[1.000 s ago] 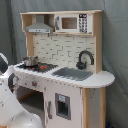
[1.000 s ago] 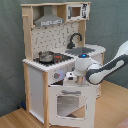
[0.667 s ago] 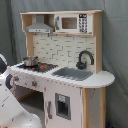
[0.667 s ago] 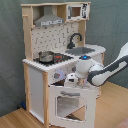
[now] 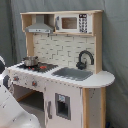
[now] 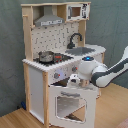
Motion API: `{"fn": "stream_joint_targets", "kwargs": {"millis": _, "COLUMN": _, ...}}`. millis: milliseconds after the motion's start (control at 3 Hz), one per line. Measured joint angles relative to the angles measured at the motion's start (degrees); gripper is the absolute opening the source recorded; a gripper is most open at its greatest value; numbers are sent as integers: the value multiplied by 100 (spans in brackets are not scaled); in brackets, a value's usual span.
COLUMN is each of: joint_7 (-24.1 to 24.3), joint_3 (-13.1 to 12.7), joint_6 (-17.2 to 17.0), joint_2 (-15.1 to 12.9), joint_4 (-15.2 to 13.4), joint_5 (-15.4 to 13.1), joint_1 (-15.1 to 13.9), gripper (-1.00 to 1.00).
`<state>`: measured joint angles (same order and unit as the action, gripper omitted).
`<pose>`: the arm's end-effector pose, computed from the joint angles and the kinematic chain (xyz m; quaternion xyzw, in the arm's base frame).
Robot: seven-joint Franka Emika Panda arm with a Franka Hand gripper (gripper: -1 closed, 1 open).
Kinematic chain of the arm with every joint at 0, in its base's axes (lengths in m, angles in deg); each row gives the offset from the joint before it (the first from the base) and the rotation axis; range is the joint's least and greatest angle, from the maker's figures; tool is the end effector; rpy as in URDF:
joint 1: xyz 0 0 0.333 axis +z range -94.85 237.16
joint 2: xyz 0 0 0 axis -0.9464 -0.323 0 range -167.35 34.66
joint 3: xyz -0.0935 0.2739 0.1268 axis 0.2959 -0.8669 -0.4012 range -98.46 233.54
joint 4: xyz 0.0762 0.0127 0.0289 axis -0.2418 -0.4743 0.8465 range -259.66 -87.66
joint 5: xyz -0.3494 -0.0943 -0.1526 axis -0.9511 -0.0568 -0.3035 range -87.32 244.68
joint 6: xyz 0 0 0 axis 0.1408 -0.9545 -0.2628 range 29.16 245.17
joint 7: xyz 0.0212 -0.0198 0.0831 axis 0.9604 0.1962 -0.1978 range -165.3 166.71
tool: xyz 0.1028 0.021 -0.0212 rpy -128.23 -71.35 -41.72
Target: Play with the kitchen
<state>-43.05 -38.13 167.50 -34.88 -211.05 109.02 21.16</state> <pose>0.2977 0.4576 0.3047 0.7586 0.6444 0.0639 0.0716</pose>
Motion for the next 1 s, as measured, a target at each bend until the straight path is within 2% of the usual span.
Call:
{"fn": "stream_joint_targets", "kwargs": {"millis": 333, "joint_7": 340, "joint_3": 336, "joint_6": -63, "joint_2": 0, "joint_4": -154, "joint_5": -2, "joint_1": 336, "gripper": -100}}
{"fn": "stream_joint_targets", "kwargs": {"millis": 1000, "joint_7": 1061, "joint_3": 962, "joint_6": -410, "joint_2": 28, "joint_4": -268, "joint_5": -9, "joint_1": 965, "gripper": -100}}
